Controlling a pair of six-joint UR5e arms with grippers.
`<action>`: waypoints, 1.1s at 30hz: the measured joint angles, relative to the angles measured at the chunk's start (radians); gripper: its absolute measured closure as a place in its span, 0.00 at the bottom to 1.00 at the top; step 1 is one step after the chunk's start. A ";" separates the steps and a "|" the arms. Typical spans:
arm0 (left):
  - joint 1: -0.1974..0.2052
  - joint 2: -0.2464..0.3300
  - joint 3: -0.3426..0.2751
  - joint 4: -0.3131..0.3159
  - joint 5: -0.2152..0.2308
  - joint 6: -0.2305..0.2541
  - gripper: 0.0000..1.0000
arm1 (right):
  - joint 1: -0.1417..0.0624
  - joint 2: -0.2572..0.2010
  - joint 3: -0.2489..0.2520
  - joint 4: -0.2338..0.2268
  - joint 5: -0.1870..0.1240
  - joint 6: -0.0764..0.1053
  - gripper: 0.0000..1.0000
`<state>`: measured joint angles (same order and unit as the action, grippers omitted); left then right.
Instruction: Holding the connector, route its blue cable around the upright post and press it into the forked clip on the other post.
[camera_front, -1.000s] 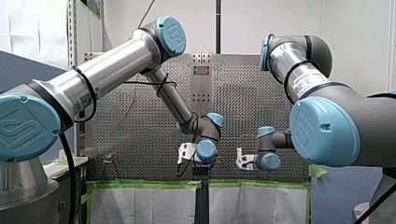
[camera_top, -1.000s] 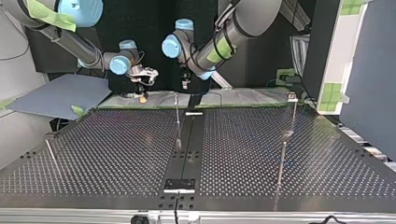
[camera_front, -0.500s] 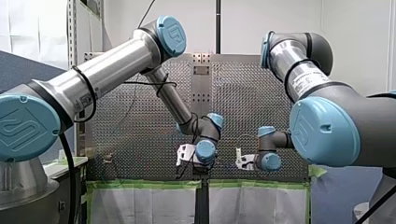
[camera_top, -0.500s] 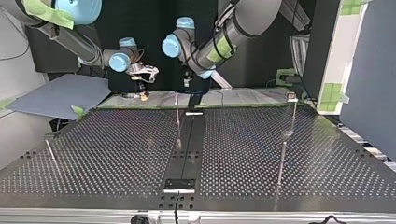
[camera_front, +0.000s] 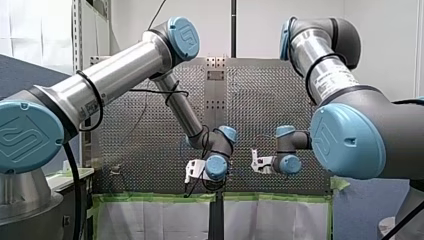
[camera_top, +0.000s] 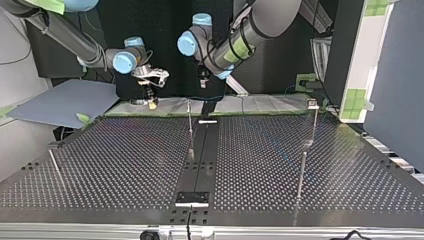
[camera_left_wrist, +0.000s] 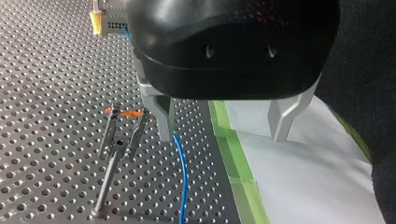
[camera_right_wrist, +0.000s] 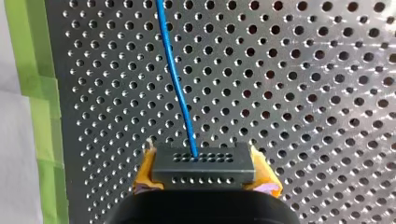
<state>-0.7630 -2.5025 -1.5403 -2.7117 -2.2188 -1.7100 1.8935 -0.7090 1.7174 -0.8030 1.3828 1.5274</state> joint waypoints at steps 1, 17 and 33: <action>-0.001 0.000 0.000 0.000 0.000 0.000 0.00 | 0.000 -0.003 0.010 -0.006 0.002 0.000 1.00; -0.015 0.035 -0.062 0.055 -0.024 -0.014 0.00 | 0.002 -0.028 0.137 -0.112 -0.014 0.004 1.00; -0.014 0.037 -0.074 0.076 -0.008 -0.031 0.00 | 0.003 -0.150 0.222 -0.203 -0.022 0.115 1.00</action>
<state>-0.7766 -2.4656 -1.6139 -2.6353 -2.2266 -1.7406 1.8970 -0.8592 1.9393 -1.0064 1.3607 1.6424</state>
